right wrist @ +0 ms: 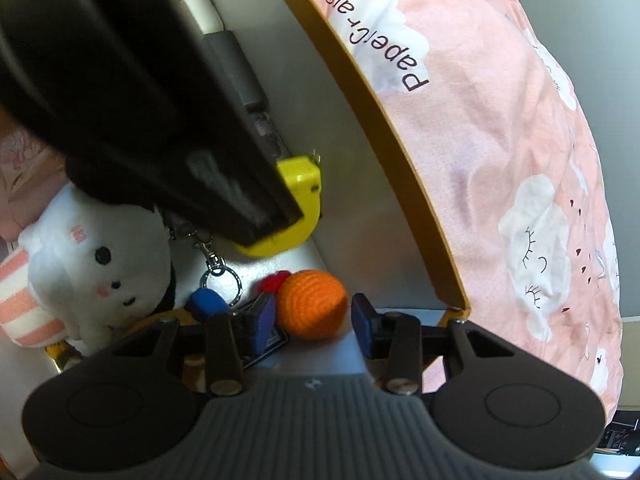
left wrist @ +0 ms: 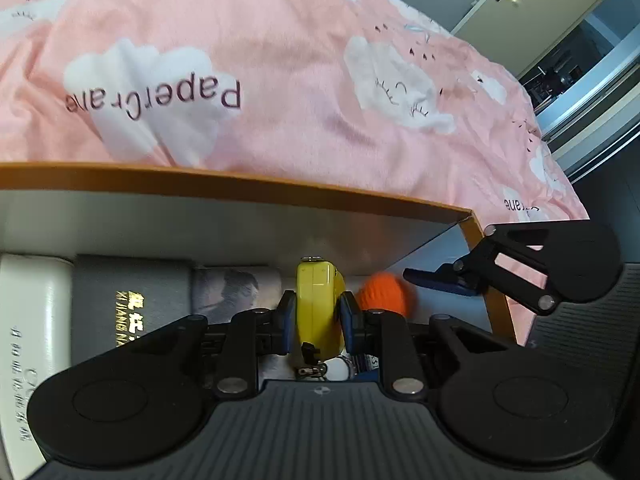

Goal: Organize objects
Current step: 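Lower the tape measure and orange ball into the box and open both tools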

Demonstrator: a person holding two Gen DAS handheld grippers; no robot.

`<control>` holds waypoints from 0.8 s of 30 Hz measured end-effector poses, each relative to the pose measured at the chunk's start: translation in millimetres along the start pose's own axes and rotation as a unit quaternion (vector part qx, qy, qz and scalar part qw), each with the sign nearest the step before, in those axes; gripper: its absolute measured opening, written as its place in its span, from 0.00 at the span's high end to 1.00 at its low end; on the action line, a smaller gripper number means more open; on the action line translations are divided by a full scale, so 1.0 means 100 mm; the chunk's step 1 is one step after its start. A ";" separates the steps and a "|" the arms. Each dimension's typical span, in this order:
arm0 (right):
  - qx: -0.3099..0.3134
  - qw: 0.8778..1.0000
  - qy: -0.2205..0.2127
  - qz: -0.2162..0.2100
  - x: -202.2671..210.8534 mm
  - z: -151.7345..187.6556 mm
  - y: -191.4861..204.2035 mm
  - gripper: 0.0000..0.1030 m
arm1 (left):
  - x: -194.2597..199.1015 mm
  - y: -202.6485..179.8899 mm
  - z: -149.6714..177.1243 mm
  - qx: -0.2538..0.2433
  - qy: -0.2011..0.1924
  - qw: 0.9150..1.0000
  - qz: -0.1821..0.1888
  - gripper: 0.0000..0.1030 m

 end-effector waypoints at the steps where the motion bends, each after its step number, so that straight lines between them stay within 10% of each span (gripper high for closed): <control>1: -0.002 1.000 -0.002 0.000 0.02 0.00 -0.01 0.58 | -0.03 -0.01 0.00 0.002 0.004 1.000 -0.001 0.76; 24: -0.034 0.999 -0.024 -0.001 0.37 0.07 -0.06 0.59 | 0.02 -0.01 0.00 -0.022 0.008 0.999 -0.040 0.83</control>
Point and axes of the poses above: each gripper's, at about its wrist camera, not at the fingertips, and x roughly against the way its jaws point, y to its left, z to its underside, the point moved 9 cm from there along -x, roughly the way its jaws point, and after that the axes turned 6 degrees about y, right-handed, at the moved point
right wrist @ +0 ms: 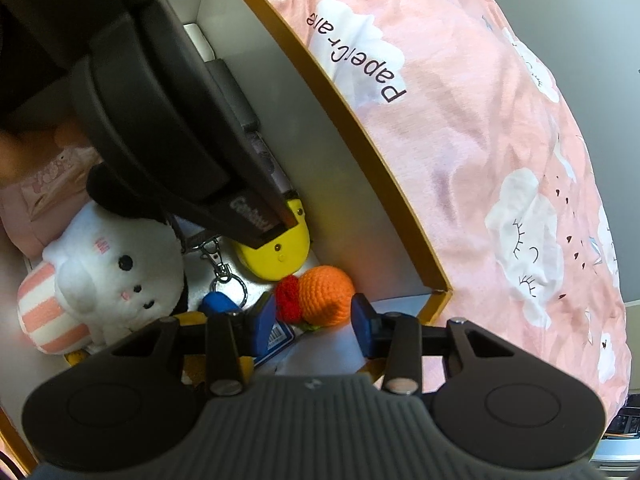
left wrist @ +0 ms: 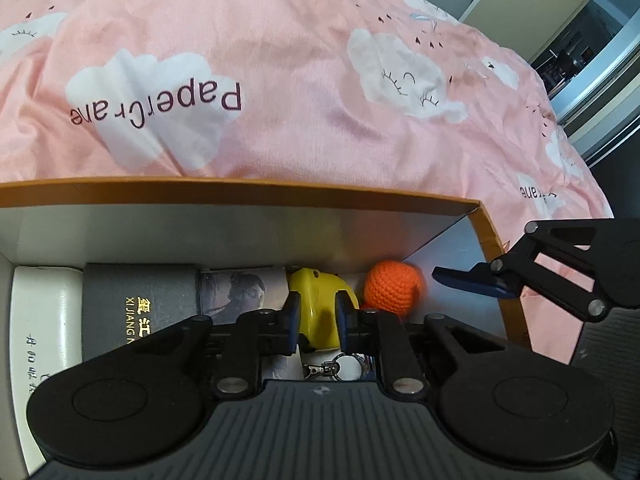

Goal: Organize objects
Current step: 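Lower the tape measure and orange ball into the box and open both tools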

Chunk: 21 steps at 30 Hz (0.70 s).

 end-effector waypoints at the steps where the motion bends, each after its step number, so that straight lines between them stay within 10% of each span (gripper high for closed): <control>1: -0.001 1.000 -0.001 0.000 0.01 0.00 0.00 0.59 | -0.03 0.00 0.00 0.002 0.003 1.000 -0.001 0.83; 11: -0.014 1.000 -0.006 -0.006 0.12 -0.03 -0.03 0.59 | -0.20 0.01 0.06 0.011 0.027 1.000 0.001 0.88; 21: -0.077 0.995 -0.030 -0.051 0.51 -0.04 -0.06 0.59 | 0.46 -0.08 0.04 -0.038 -0.049 0.998 -0.006 0.87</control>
Point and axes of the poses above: each gripper's, at about its wrist camera, not at the fingertips, and x roughly against the way its jaws point, y to its left, z to its underside, the point moved 9 cm from there along -x, roughly the way its jaws point, and after that the axes turned 6 degrees about y, right-handed, at the moved point
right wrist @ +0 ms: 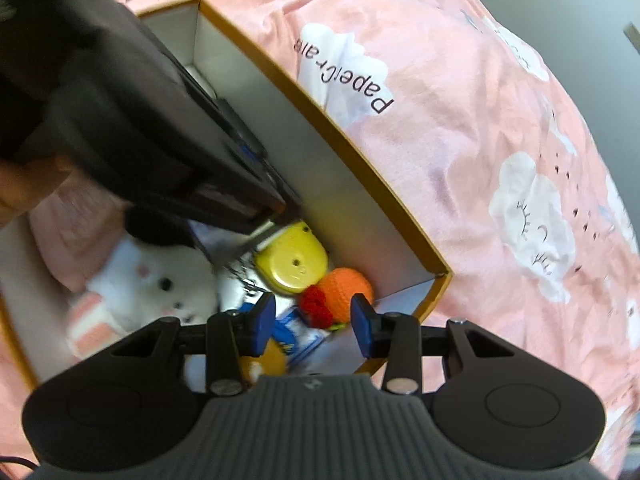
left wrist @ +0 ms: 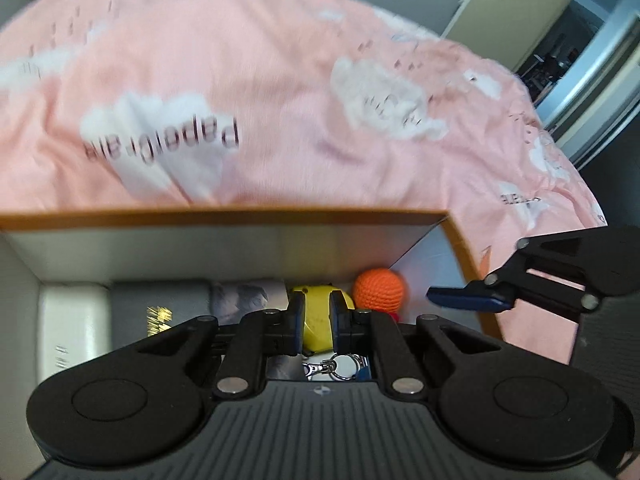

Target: Organize objects

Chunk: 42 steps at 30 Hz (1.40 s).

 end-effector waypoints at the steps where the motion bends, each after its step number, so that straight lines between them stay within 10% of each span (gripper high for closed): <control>1: -0.010 1.000 -0.005 -0.007 0.06 0.04 0.02 0.59 | 0.11 -0.02 0.00 -0.009 -0.011 1.000 -0.005 0.87; 10: -0.141 0.985 -0.080 -0.056 0.96 0.07 0.17 0.54 | 1.19 -0.14 0.09 -0.088 -0.125 0.986 -0.072 0.72; 20: -0.272 0.942 -0.193 -0.044 1.46 0.28 0.53 0.19 | 2.06 -0.19 0.36 -0.106 -0.228 0.953 -0.170 0.49; 32: -0.367 0.885 -0.286 0.009 1.51 0.65 0.92 0.06 | 2.07 -0.02 0.98 -0.051 -0.238 0.947 -0.211 0.48; 42: -0.372 0.887 -0.269 0.050 1.15 0.82 1.06 0.05 | 1.72 0.07 1.29 -0.024 -0.210 0.957 -0.199 0.48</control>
Point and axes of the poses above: each gripper's, at about its wrist camera, not at the fingertips, and x roughly against the way its jaws point, y to its left, z to its underside, the point moved 9 cm from there along -x, roughly the way its jaws point, and after that the axes turned 6 degrees about y, right-handed, at the moved point
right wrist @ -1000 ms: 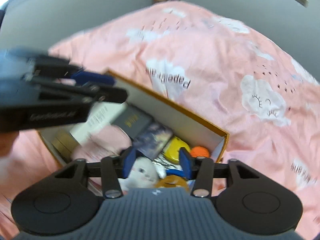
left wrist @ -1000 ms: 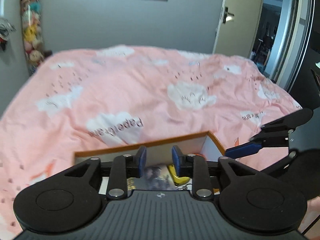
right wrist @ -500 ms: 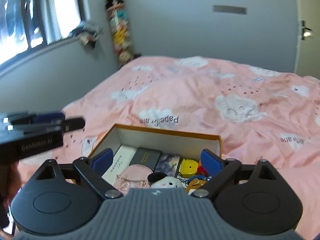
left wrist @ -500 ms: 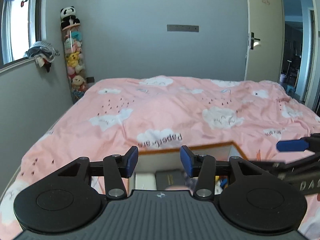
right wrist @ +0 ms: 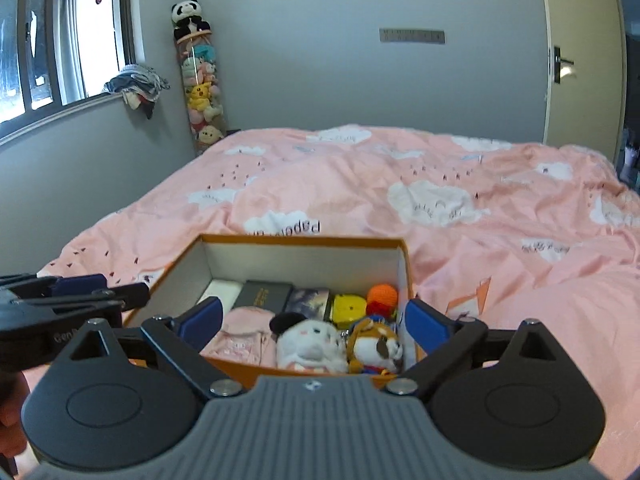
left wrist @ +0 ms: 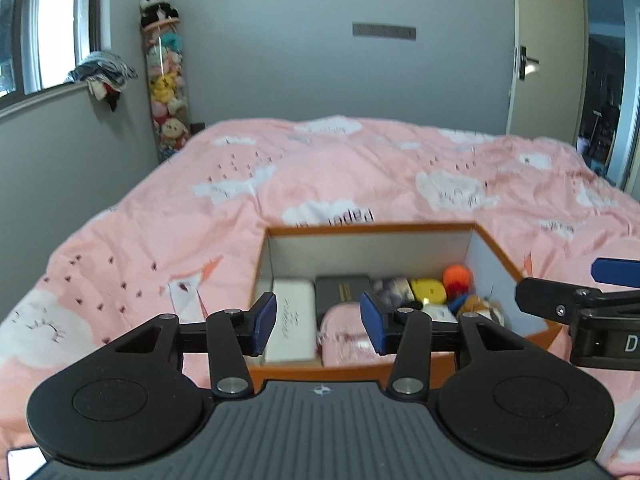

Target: Organize objects

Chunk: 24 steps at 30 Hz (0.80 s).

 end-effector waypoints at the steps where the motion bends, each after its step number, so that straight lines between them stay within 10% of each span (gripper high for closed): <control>1: -0.002 1.000 0.006 -0.003 -0.05 0.03 -0.01 0.05 | -0.03 -0.02 0.04 0.000 0.004 1.000 0.001 0.48; 24: -0.014 0.999 0.044 0.010 -0.65 0.36 -0.20 0.05 | -0.42 -0.03 0.32 0.002 0.017 1.000 0.015 0.47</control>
Point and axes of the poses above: each gripper's, at about its wrist camera, not at the fingertips, and x roughly against the way its jaws point, y to its left, z to its underside, the point moved 9 cm from there along -x, roughly the way its jaws point, and after that the axes turned 6 degrees about y, right-handed, at the moved point
